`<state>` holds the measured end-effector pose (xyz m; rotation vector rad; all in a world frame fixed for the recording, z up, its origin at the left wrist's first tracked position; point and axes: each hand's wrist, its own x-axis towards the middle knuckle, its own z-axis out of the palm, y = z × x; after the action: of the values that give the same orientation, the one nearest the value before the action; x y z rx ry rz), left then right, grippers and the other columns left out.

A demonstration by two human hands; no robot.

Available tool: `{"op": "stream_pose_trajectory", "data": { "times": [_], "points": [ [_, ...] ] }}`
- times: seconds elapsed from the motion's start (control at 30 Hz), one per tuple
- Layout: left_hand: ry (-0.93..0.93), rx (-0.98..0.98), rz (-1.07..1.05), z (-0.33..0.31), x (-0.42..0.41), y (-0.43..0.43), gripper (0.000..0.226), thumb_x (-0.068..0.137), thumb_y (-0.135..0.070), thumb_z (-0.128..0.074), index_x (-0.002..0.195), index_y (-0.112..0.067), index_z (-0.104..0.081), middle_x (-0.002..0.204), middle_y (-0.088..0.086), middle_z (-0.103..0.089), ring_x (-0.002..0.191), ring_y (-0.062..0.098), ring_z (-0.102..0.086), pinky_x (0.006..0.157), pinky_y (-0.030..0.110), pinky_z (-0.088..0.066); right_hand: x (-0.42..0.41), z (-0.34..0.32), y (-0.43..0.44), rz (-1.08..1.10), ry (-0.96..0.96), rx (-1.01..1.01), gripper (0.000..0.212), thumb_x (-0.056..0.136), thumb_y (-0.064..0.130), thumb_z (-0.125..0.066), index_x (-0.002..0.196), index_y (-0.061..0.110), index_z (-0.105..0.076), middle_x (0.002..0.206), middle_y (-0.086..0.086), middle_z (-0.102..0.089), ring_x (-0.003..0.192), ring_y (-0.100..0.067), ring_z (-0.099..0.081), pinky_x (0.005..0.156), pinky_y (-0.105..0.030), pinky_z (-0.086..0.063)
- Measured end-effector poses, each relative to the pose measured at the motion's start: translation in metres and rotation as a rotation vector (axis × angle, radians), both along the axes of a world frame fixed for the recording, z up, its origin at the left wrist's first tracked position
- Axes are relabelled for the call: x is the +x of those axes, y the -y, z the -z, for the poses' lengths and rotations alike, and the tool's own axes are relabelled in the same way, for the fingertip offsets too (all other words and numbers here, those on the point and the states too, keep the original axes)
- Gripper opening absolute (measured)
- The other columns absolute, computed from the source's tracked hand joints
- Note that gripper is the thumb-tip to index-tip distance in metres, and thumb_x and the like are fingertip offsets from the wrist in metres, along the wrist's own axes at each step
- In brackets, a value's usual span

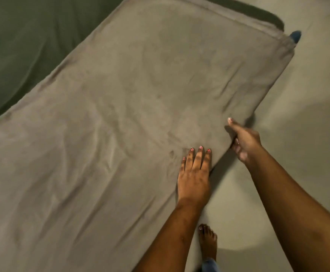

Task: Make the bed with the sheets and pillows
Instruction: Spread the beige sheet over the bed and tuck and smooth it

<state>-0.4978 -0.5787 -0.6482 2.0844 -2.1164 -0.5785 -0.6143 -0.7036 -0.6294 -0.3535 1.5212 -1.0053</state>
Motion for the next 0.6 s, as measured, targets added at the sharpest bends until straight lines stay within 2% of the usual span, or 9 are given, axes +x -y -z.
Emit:
{"op": "stream_pose_trajectory", "data": {
  "times": [0.03, 0.1, 0.17, 0.23, 0.3, 0.37, 0.4, 0.5, 0.6],
  "points": [
    [-0.027, -0.012, 0.008, -0.001, -0.004, 0.008, 0.064, 0.078, -0.015, -0.033, 0.140, -0.017, -0.047, 0.142, 0.004, -0.051, 0.130, 0.028, -0.048, 0.103, 0.040, -0.041, 0.000, -0.003, 0.013, -0.011, -0.014, -0.023, 0.019, 0.082, 0.014, -0.074, 0.097, 0.005, -0.066, 0.098, -0.009, -0.069, 0.084, -0.019, -0.067, 0.074, -0.034, -0.058],
    [-0.064, -0.019, 0.007, -0.004, -0.013, 0.025, 0.063, 0.079, -0.011, -0.043, 0.141, -0.014, -0.044, 0.136, 0.004, -0.054, 0.124, 0.027, -0.051, 0.096, 0.037, -0.048, -0.009, -0.002, 0.038, 0.012, -0.094, -0.060, 0.015, 0.079, 0.005, -0.074, 0.089, 0.008, -0.063, 0.104, -0.014, -0.067, 0.095, -0.027, -0.067, 0.083, -0.043, -0.057],
    [-0.068, -0.072, -0.001, -0.007, -0.022, 0.042, 0.060, 0.070, -0.009, -0.057, 0.130, -0.013, -0.055, 0.112, 0.003, -0.063, 0.099, 0.023, -0.061, 0.074, 0.031, -0.057, -0.025, 0.003, 0.050, 0.010, -0.140, -0.049, 0.016, 0.080, 0.001, -0.072, 0.078, 0.011, -0.059, 0.101, -0.014, -0.067, 0.096, -0.029, -0.065, 0.090, -0.048, -0.052],
    [-0.096, -0.092, 0.001, -0.009, -0.029, 0.056, 0.053, 0.062, -0.007, -0.068, 0.114, -0.014, -0.062, 0.092, 0.002, -0.065, 0.079, 0.022, -0.063, 0.057, 0.026, -0.053, -0.039, 0.011, 0.048, -0.011, -0.140, -0.015, 0.016, 0.084, 0.002, -0.069, 0.075, 0.011, -0.059, 0.092, -0.013, -0.068, 0.090, -0.028, -0.062, 0.087, -0.047, -0.051],
    [-0.058, -0.109, 0.016, -0.011, -0.032, 0.065, 0.041, 0.059, -0.013, -0.070, 0.099, -0.018, -0.065, 0.080, -0.002, -0.064, 0.069, 0.018, -0.063, 0.048, 0.022, -0.048, -0.045, 0.019, 0.045, -0.007, -0.104, 0.018, 0.014, 0.086, 0.003, -0.067, 0.076, 0.010, -0.059, 0.102, -0.019, -0.068, 0.081, -0.025, -0.061, 0.078, -0.042, -0.051],
    [0.005, -0.126, 0.030, -0.009, -0.035, 0.073, 0.034, 0.060, -0.019, -0.064, 0.095, -0.019, -0.064, 0.079, -0.004, -0.063, 0.070, 0.016, -0.063, 0.048, 0.022, -0.048, -0.050, 0.021, 0.050, 0.001, -0.025, 0.050, 0.004, 0.086, 0.004, -0.066, 0.088, 0.006, -0.062, 0.112, -0.018, -0.065, 0.080, -0.021, -0.063, 0.080, -0.039, -0.053],
    [0.013, -0.121, 0.038, -0.007, -0.037, 0.078, 0.035, 0.061, -0.020, -0.065, 0.096, -0.019, -0.063, 0.083, -0.003, -0.063, 0.073, 0.018, -0.063, 0.051, 0.023, -0.049, -0.055, 0.022, 0.059, 0.009, 0.018, 0.054, 0.009, 0.086, 0.006, -0.067, 0.094, 0.004, -0.063, 0.112, -0.016, -0.065, 0.082, -0.020, -0.064, 0.078, -0.037, -0.055],
    [0.033, -0.132, 0.050, -0.003, -0.042, 0.094, 0.041, 0.062, -0.021, -0.069, 0.102, -0.019, -0.063, 0.096, 0.000, -0.062, 0.087, 0.021, -0.060, 0.062, 0.030, -0.050, -0.067, 0.012, 0.096, 0.036, 0.105, 0.004, 0.027, 0.081, 0.012, -0.073, 0.106, 0.006, -0.066, 0.107, -0.010, -0.069, 0.082, -0.016, -0.069, 0.068, -0.032, -0.060],
    [0.051, -0.174, 0.054, -0.004, -0.053, 0.118, 0.048, 0.069, -0.022, -0.056, 0.116, -0.021, -0.061, 0.118, 0.001, -0.060, 0.106, 0.022, -0.058, 0.080, 0.034, -0.049, -0.077, 0.000, 0.137, 0.023, 0.054, -0.068, 0.063, 0.055, 0.015, -0.088, 0.111, 0.001, -0.065, 0.105, -0.013, -0.070, 0.086, -0.021, -0.070, 0.073, -0.037, -0.060]
  ]
}}
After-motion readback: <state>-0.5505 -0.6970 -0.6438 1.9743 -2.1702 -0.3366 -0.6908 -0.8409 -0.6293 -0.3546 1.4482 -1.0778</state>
